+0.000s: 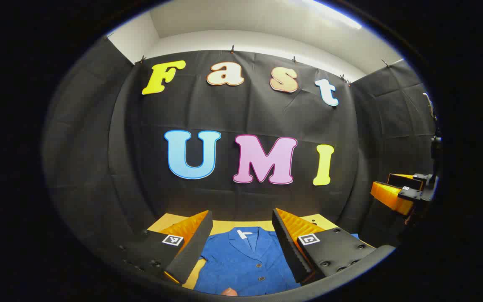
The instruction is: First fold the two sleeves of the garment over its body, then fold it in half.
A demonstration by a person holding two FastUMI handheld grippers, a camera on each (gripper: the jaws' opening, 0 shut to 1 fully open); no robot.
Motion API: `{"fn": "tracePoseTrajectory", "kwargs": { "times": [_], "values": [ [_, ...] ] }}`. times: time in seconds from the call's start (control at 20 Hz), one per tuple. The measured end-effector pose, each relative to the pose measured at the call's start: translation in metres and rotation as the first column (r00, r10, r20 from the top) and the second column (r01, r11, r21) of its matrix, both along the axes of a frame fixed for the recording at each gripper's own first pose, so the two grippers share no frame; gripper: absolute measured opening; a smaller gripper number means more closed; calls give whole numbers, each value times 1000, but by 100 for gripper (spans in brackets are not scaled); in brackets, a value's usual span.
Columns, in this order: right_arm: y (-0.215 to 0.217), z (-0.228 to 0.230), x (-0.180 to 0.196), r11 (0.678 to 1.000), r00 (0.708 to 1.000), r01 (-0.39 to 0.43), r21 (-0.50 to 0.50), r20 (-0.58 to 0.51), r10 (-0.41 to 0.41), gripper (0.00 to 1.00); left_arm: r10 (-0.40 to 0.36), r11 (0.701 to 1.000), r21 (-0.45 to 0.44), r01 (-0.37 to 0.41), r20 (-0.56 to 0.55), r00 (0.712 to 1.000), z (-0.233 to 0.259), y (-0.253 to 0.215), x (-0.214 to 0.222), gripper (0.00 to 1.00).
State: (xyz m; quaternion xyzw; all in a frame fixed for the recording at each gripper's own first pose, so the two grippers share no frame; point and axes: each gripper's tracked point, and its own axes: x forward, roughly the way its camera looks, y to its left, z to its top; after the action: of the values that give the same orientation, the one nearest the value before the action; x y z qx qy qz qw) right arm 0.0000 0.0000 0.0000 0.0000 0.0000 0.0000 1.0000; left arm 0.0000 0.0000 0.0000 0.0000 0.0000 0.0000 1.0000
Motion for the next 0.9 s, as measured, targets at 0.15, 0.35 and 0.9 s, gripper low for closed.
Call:
{"fn": "tracePoseTrajectory", "kwargs": {
  "times": [0.15,0.35,0.9],
  "values": [
    [2,1,0,1000,1000,0,4,-1,0,98,6,1000,8,-6,10,1000,2,2,-1,83],
    [-1,0,2,1000,1000,3,0,-5,-3,98,1,1000,-8,-1,0,1000,-2,3,1,80],
    [-4,0,4,1000,1000,20,2,-9,-20,98,7,1000,-9,-7,-1,1000,-3,8,3,81]
  ]
}}
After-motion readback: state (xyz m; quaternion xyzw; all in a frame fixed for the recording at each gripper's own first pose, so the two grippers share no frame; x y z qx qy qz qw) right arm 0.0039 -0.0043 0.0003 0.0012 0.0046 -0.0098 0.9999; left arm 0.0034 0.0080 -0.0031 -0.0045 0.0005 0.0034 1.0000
